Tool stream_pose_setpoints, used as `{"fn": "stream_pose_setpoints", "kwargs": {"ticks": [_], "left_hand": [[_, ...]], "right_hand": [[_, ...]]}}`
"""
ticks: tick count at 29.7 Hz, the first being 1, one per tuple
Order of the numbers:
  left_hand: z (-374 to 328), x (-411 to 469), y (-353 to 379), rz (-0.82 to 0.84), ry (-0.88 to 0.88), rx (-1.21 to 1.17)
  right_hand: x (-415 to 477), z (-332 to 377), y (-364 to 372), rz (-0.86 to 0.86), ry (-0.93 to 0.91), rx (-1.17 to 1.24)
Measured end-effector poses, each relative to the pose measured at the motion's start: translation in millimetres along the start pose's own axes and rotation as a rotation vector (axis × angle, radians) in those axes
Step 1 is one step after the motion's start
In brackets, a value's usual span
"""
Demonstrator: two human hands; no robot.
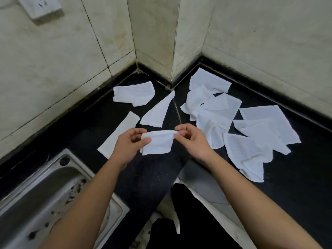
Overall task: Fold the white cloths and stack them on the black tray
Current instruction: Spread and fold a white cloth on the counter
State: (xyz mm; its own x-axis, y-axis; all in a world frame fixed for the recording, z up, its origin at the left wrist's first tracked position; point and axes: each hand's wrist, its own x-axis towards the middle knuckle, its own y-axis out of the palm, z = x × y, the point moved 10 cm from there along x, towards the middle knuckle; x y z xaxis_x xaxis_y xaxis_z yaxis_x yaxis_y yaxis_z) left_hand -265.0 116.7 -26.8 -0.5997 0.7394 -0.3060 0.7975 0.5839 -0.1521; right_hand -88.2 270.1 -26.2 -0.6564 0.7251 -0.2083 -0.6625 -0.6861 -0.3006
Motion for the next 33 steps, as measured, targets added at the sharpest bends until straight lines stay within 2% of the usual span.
{"fn": "stream_pose_setpoints", "kwargs": {"ticks": [7,13,18,22,27,33], "left_hand": [[-30,-26,61,0.100,-0.062,-0.265],[-101,-79,152,0.197,0.061,-0.351],[-148,-140,273,0.326,0.123,-0.373],[-159,-205,384,0.428,0.140,-0.358],[-159,-319,546,0.633,0.166,-0.294],[-151,-433,692,0.812,0.138,-0.236]], "right_hand": [[-53,18,-68,-0.028,0.057,0.073],[-125,26,-155,-0.152,0.023,0.234],[-216,23,-272,-0.417,-0.099,0.258],[-316,-2,-365,-0.639,-0.165,0.139],[-470,-61,-482,-0.907,-0.148,-0.028],[-624,-112,-574,-1.123,-0.064,-0.078]]}}
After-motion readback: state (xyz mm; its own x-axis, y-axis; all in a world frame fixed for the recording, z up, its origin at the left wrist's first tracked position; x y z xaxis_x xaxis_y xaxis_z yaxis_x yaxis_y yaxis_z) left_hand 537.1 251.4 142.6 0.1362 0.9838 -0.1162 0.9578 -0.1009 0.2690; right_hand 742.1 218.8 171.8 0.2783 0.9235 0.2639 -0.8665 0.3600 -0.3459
